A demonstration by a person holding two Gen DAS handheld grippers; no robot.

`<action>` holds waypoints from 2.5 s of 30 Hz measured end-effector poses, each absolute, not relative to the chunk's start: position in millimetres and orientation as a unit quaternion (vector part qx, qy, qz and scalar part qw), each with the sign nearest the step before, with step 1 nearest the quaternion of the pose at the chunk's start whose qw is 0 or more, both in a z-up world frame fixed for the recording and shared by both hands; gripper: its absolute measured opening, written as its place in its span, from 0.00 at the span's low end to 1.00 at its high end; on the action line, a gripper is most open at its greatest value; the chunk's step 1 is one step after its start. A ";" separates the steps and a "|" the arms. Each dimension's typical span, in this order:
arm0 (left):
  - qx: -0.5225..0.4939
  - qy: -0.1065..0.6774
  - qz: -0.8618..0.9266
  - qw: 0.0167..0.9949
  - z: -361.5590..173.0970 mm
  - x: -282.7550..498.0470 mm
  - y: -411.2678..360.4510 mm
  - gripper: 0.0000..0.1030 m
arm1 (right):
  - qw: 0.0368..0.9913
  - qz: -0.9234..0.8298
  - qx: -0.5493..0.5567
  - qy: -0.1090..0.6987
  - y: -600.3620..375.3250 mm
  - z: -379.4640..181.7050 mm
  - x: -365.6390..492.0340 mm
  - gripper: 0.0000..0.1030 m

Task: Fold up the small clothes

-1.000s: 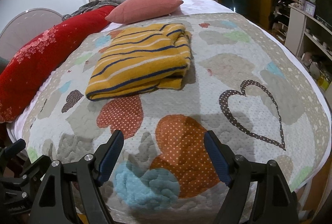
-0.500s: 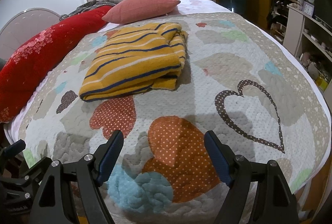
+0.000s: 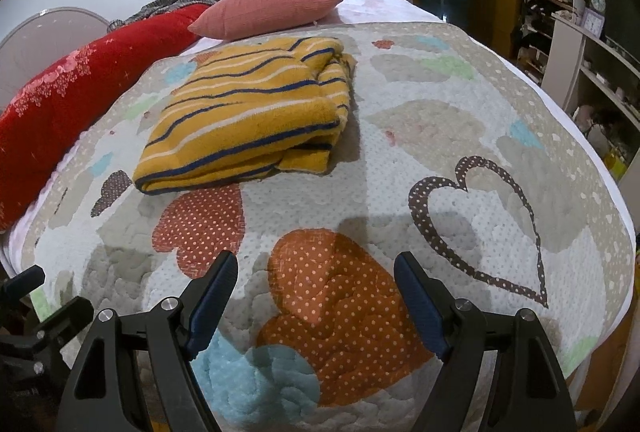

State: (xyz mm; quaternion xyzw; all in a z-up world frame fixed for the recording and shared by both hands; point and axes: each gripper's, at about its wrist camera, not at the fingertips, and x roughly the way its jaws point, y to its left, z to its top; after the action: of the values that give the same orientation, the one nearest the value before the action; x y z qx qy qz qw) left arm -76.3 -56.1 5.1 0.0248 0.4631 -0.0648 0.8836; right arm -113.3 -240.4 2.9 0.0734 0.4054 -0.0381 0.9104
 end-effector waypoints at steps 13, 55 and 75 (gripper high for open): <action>0.012 0.487 -0.065 0.871 -8.5 -59.8 -60.3 1.00 | 0.910 -0.040 0.066 0.407 -249.0 -5.9 -101.2 0.83; 0.011 0.496 -0.079 0.865 -16.5 -60.7 -62.8 1.00 | 0.907 -0.037 0.053 0.416 -241.7 -12.1 -98.7 0.85; 0.041 0.489 -0.071 0.868 -13.6 -67.0 -69.9 1.00 | 0.914 -0.045 0.059 0.399 -242.6 -4.5 -105.3 0.85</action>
State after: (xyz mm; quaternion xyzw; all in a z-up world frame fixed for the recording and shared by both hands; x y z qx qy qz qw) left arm -67.0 -69.9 -13.6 0.0411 0.4893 -0.0711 0.8683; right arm -105.3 -242.6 -4.5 0.0594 0.3989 -0.0446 0.9140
